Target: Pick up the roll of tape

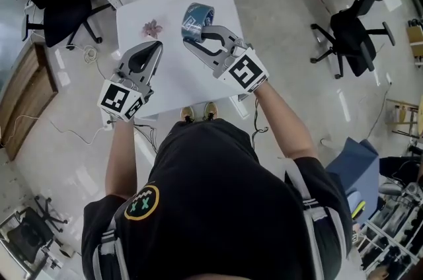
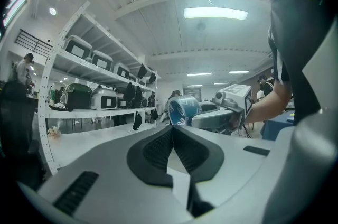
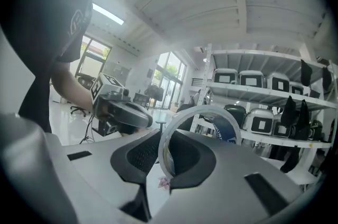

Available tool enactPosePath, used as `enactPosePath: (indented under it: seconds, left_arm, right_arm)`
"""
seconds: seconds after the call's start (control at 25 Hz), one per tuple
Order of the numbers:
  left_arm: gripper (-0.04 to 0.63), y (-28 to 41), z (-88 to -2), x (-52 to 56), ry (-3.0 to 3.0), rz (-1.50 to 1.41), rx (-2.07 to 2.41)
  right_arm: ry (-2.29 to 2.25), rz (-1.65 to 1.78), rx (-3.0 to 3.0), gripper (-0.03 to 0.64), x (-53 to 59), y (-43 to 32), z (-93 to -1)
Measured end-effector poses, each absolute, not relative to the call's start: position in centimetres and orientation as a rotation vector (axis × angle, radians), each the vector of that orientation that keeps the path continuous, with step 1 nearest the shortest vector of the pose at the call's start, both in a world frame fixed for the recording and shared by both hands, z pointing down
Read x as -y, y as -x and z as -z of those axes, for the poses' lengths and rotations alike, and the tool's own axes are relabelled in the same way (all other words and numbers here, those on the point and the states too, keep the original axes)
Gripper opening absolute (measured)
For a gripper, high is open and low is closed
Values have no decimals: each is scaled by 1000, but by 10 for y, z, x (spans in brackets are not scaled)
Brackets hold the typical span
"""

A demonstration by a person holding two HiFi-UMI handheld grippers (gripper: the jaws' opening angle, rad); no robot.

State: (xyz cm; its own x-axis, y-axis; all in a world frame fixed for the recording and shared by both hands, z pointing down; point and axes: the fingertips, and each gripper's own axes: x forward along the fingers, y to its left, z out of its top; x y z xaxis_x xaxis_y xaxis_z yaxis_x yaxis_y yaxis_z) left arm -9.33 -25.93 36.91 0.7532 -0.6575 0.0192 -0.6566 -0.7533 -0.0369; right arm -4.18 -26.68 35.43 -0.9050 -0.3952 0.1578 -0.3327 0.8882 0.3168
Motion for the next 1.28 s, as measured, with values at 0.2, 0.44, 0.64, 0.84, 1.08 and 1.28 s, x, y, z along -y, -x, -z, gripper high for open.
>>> enactPosePath:
  seconds: [0.2,0.44,0.64,0.84,1.08,1.28]
  left_arm:
    - [18,84,-360,252,2914,30,-1072]
    - [18,79,-352,250,2909,36,-1049]
    - [18,74,-353,248,2922,47,-1016]
    - [18,73,-351,248,2920,47,-1012]
    - [18,70,-350,248,2931,60,-988]
    - [18,69,-350,249,2924,59,-998]
  right_arm:
    - [-618,411,2872,75,260,24,-346]
    - [-647,405,2928,77,253,19,-337]
    - [-684,384,2957,77,253,19,-334]
    - [-673,387,2968,72,253,20,-333]
    - [-672,360,2976,71,253,20,-334]
    - [-662,370,2979,69,253,20,-334]
